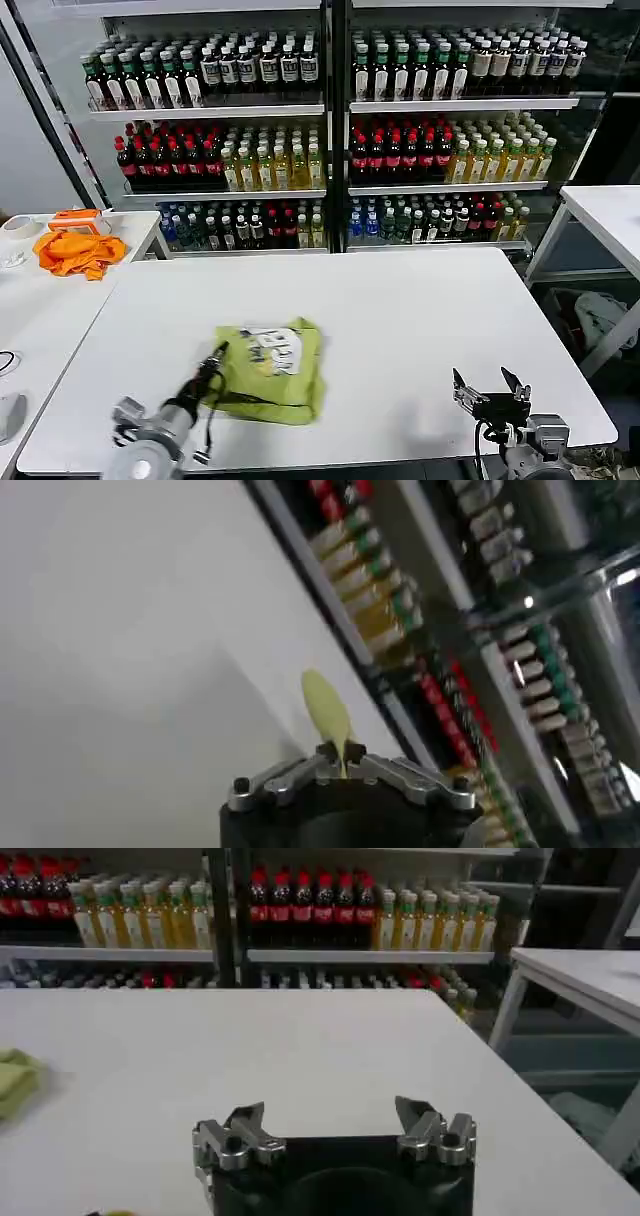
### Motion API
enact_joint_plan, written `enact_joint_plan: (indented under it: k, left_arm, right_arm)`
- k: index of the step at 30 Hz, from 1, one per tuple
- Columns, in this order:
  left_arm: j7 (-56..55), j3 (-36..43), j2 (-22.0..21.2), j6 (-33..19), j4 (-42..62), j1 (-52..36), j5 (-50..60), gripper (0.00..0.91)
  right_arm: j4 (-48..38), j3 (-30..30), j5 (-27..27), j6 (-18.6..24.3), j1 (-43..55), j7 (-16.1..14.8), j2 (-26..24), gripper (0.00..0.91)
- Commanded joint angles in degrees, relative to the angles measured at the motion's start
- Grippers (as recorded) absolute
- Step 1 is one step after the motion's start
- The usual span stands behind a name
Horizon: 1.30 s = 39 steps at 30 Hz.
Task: Fold and organize the clothes.
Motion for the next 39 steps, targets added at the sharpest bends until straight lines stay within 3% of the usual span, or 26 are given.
enact_joint_plan:
  k: [1, 4, 7, 13, 17, 20, 29, 39]
  left_arm:
    - [0.84, -22.33, 15.57, 2.34, -5.28, 1.26, 8.43, 0.01]
    - [2.34, -25.34, 19.65, 3.24, -7.17, 2.47, 14.74, 0.02]
    - [3.78, -22.22, 21.41, 4.13, -11.96, 3.07, 23.74, 0.01]
    - [6.55, 7.59, 18.13, 2.59, -13.96, 2.54, 54.47, 0.02]
    - [4.91, 22.89, 13.83, 2.87, -7.54, -2.61, 63.89, 0.02]
    - [5.02, 29.5, 8.9, 3.13, -1.73, -7.78, 68.77, 0.02]
    - [3.42, 42.98, 0.7, 6.01, 9.31, -23.61, 69.31, 0.02]
    - [1.57, 49.38, -8.23, 6.13, 21.58, -31.02, 66.98, 0.02]
  right_arm:
    - [-0.35, -0.53, 0.1, 0.02, 0.88, -0.03, 0.06, 0.907]
    - [-0.76, -0.85, 0.11, 0.1, 1.35, -0.08, 0.12, 0.907]
    - [-0.88, -1.08, 0.08, 0.16, 1.54, -0.11, 0.3, 0.907]
    - [-1.0, -1.24, -0.08, 0.3, 1.36, -0.19, 0.58, 0.907]
    - [-0.87, -0.57, -0.11, 0.42, 0.82, -0.28, 0.41, 0.907]
    - [-1.0, 0.04, -0.12, 0.62, 0.43, -0.34, 0.47, 0.907]
    - [-1.24, 1.54, -0.4, 1.1, -0.59, -0.58, 0.54, 0.907]
    - [-1.54, 2.22, -0.07, 1.31, -0.02, -0.82, -0.15, 0.907]
